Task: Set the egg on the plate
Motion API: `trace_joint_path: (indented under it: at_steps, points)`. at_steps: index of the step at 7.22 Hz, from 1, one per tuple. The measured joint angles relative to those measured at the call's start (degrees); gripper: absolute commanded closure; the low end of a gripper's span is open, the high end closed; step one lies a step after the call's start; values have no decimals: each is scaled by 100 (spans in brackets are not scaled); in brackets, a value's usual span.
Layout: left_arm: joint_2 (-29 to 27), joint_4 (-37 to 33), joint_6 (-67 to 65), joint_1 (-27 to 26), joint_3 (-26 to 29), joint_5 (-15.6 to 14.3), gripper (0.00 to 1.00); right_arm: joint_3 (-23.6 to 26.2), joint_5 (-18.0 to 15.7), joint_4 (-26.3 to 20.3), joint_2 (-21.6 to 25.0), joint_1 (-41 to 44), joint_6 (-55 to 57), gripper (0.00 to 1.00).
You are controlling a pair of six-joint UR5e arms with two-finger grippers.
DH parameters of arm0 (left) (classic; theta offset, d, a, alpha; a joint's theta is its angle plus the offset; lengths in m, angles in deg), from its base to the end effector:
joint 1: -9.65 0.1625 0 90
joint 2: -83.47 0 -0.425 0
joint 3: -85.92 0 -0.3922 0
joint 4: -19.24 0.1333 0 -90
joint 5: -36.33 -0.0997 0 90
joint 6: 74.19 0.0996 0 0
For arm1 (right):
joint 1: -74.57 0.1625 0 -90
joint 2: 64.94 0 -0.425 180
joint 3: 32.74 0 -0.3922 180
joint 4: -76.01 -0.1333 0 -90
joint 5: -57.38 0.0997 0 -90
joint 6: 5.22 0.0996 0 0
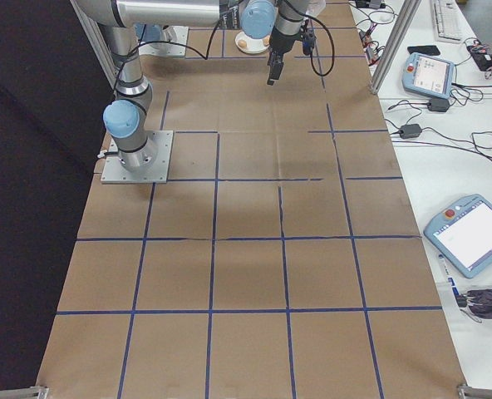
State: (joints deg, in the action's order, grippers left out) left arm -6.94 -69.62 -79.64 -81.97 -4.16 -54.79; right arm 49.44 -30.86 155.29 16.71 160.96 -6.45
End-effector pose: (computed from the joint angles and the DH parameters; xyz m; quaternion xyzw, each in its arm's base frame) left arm -0.1453 -0.4921 0.4857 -0.0335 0.9994 -0.0063 0.0094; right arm 0.1026 -0.5398 0.4623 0.0222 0.9948 0.0973 0.0194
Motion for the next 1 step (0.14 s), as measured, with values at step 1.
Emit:
trace_joint_path:
  at_steps: [1]
  points:
    - [-1, 0, 23, 3, 0, 1, 0, 0, 0, 0, 0, 0, 0, 0]
